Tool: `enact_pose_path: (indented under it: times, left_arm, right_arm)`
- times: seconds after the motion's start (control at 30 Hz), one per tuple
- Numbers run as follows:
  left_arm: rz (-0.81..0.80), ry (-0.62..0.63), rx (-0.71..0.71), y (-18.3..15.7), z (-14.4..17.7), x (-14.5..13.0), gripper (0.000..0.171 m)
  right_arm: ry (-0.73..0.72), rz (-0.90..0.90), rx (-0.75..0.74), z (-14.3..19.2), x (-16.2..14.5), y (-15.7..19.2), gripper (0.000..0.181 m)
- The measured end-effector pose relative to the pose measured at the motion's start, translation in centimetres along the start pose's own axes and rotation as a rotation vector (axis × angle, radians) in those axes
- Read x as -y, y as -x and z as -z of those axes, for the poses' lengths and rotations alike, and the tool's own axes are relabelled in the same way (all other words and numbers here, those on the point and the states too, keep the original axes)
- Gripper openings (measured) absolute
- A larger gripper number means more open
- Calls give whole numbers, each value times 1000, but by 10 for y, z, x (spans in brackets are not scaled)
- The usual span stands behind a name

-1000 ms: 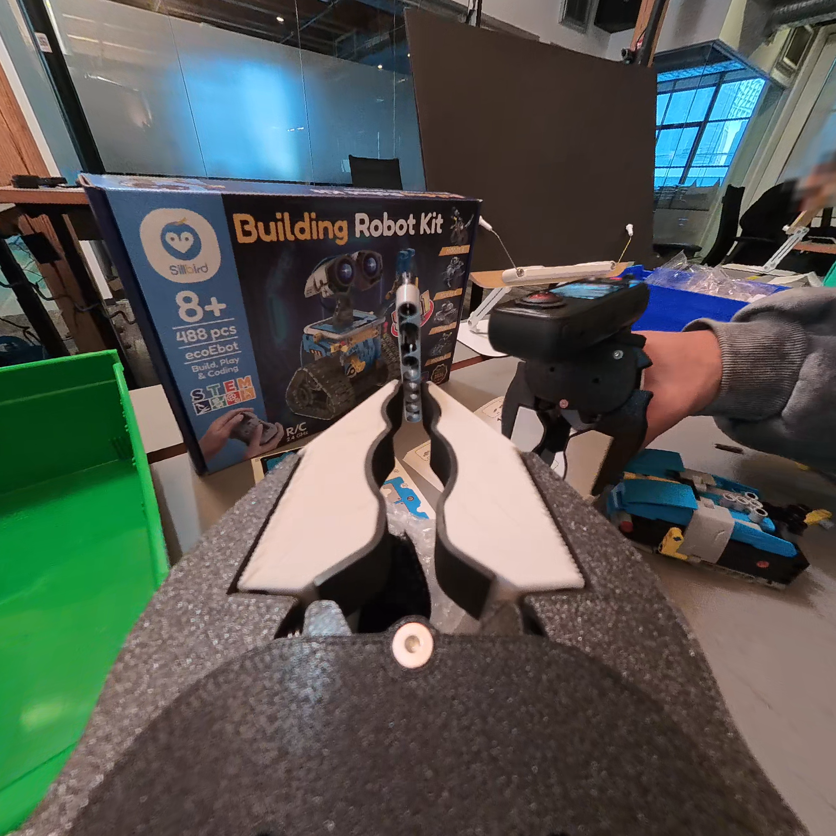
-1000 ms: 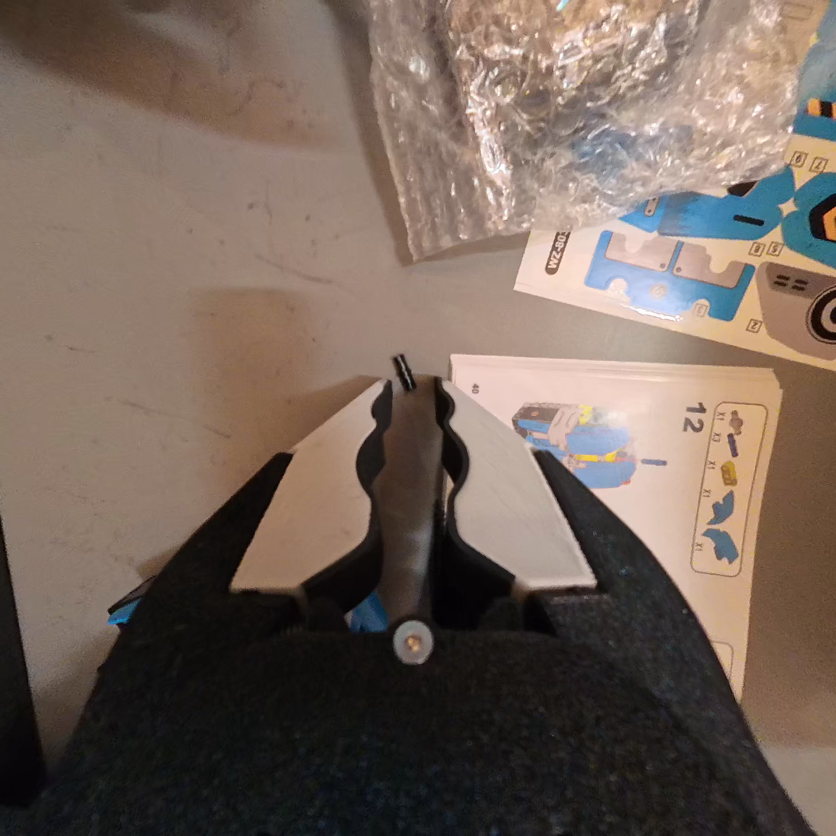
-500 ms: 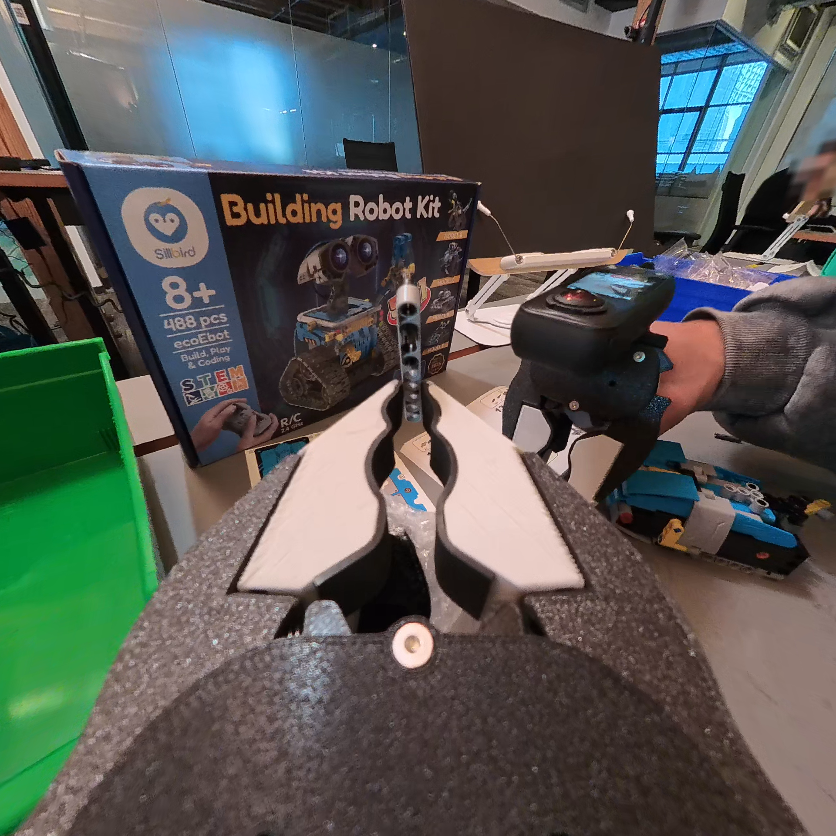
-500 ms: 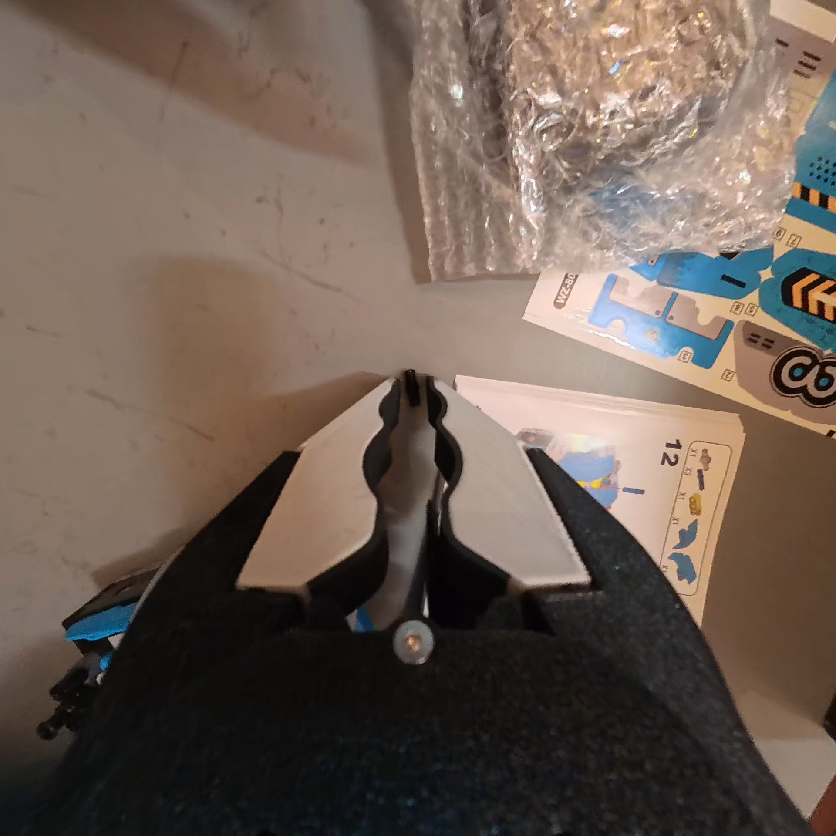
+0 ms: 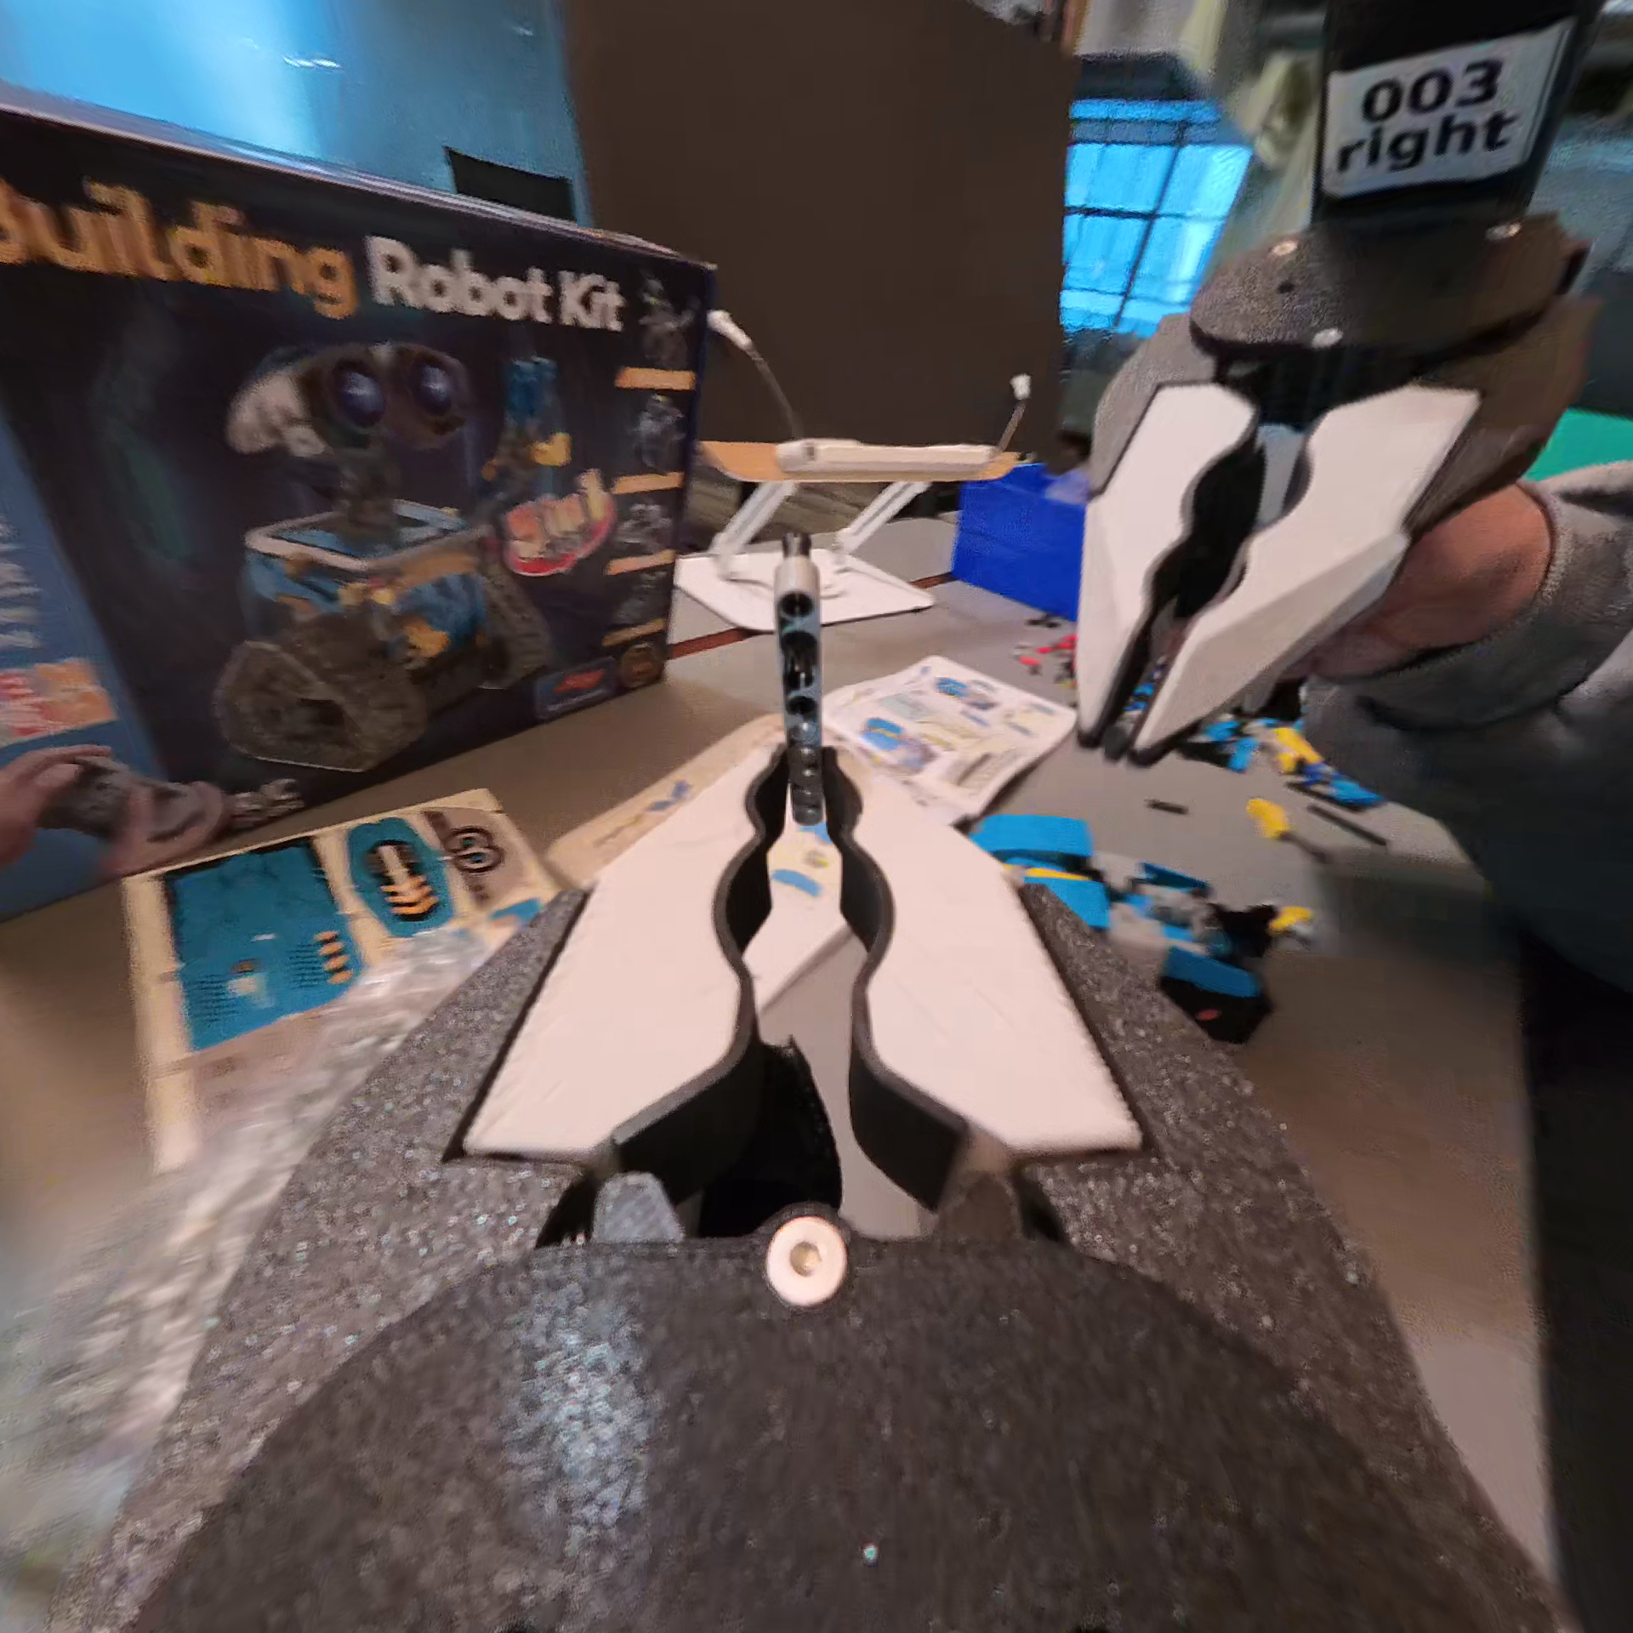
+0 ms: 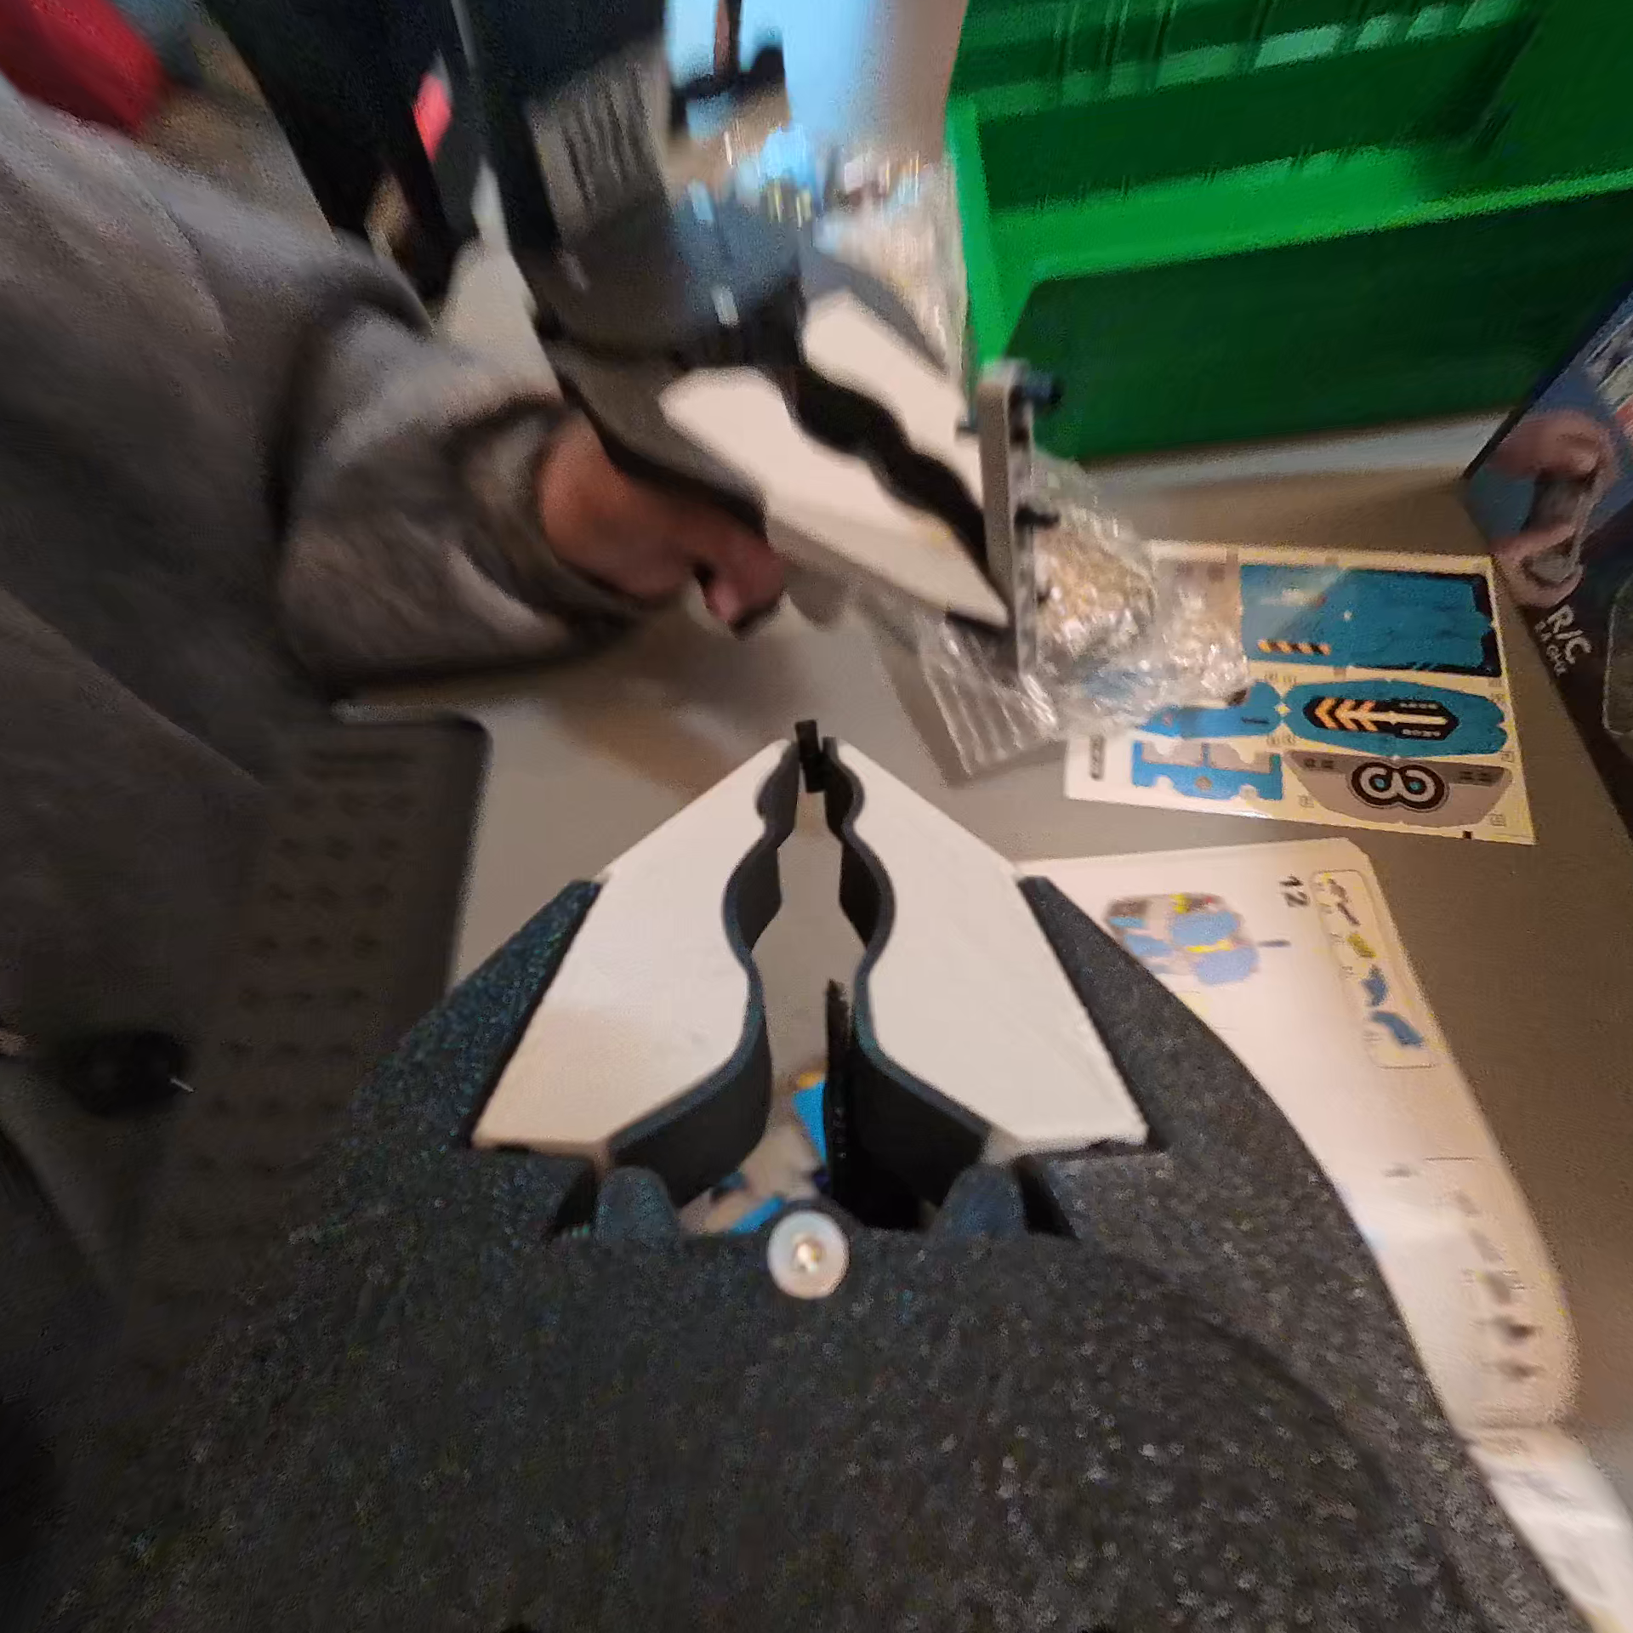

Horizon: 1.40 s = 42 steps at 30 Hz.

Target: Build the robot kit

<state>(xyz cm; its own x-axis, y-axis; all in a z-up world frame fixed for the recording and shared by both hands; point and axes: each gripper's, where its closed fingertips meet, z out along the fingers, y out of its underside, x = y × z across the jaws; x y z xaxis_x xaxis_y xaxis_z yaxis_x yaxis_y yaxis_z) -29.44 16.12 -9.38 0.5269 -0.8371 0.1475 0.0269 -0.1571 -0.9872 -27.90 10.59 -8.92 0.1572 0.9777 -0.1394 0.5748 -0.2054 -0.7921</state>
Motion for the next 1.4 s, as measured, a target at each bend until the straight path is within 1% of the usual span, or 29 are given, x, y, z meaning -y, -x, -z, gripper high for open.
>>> enact_pose_path:
  times: [0.07, 0.13, 0.27, 0.33, 0.43, 0.57, 0.9, 1.03, 1.13, 1.23, 1.33, 1.4]
  left_arm:
    - [18, -20, -62, -24, -4, 1, 7]
    - [-15, -37, -105, -49, -6, 2, 7]
    - [-126, -45, -151, -88, -10, -3, 7]
    - [-200, -41, -154, -100, -11, -6, 7]
    - [-305, -28, -118, -102, -12, -11, 7]
    - [-323, -7, -102, -98, -15, -15, 7]
    - [-221, 45, -150, -92, -21, -27, 7]
    - [-193, 40, -159, -89, -20, -25, 7]
    - [-200, 30, -160, -89, -18, -23, 7]
    - [-220, 20, -175, -95, -18, -22, 7]
    - [-273, 9, -163, -99, -17, -22, 7]
    - [-305, -1, -149, -99, -16, -20, 7]
  right_arm:
    - [-130, -112, -3, 19, 9, 21, 4]
    - [-244, -224, -36, 30, 6, 36, 5]
    - [-463, -423, -92, 31, -13, 48, 4]
    - [-554, -484, -106, 29, -20, 47, 5]
    - [-632, -548, -71, 24, -26, 47, 4]
    - [-610, -551, -61, 17, -33, 45, 5]
    - [-621, -596, -20, 8, -37, 41, 5]
    - [-614, -599, -14, 7, -40, 41, 5]
    - [-633, -595, -29, 13, -39, 39, 5]
    - [-632, -606, -14, 11, -40, 39, 5]
    - [-624, -606, -10, 9, -40, 40, 5]
    - [-637, -627, 21, 8, -38, 41, 5]
